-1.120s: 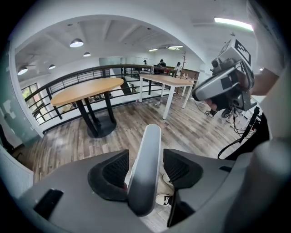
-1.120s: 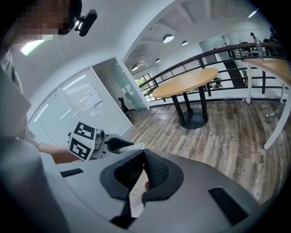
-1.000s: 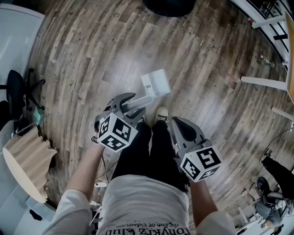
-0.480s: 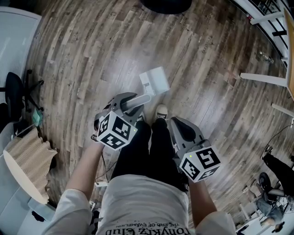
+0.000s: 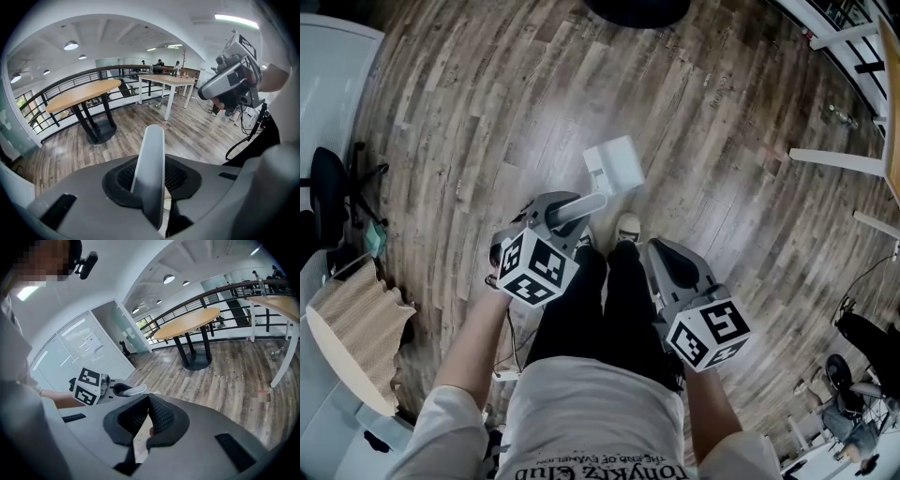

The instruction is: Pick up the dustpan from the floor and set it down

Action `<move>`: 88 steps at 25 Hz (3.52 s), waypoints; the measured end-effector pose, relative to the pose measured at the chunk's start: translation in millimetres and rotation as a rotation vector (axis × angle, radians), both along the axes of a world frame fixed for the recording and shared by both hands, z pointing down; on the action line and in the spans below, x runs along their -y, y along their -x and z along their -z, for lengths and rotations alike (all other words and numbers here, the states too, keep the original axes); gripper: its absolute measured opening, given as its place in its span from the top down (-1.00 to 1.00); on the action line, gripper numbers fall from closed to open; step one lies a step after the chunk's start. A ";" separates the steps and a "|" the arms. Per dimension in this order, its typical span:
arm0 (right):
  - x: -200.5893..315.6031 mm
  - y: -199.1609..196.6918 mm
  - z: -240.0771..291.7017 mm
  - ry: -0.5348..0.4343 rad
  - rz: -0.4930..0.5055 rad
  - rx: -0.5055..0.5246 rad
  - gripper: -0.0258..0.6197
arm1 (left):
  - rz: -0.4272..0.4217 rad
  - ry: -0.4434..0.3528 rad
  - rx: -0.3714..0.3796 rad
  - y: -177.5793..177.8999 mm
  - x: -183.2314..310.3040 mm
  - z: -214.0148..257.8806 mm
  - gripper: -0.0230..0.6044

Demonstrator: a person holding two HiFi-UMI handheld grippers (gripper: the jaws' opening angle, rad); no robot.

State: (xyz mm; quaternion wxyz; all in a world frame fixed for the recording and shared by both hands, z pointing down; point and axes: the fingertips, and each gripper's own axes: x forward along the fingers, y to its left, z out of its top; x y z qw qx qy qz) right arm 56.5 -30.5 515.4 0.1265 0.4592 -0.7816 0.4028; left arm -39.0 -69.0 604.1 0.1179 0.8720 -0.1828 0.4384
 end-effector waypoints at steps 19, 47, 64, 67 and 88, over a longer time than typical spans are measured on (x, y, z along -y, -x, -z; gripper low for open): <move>3.9 -3.3 14.4 -0.030 0.056 -0.033 0.84 | 0.044 -0.045 0.010 7.9 -4.0 26.2 0.57; -6.9 4.5 85.3 -0.138 0.151 -0.104 0.84 | 0.187 -0.102 -0.064 31.3 -29.9 163.5 0.57; -19.8 16.0 112.3 -0.161 0.200 -0.112 0.84 | 0.246 -0.109 -0.053 39.0 -62.6 209.1 0.57; -20.4 21.0 116.6 -0.171 0.209 -0.116 0.84 | 0.254 -0.114 -0.054 43.9 -69.0 211.4 0.57; -25.3 27.5 121.9 -0.188 0.223 -0.109 0.84 | 0.295 -0.137 -0.075 52.3 -68.9 219.1 0.56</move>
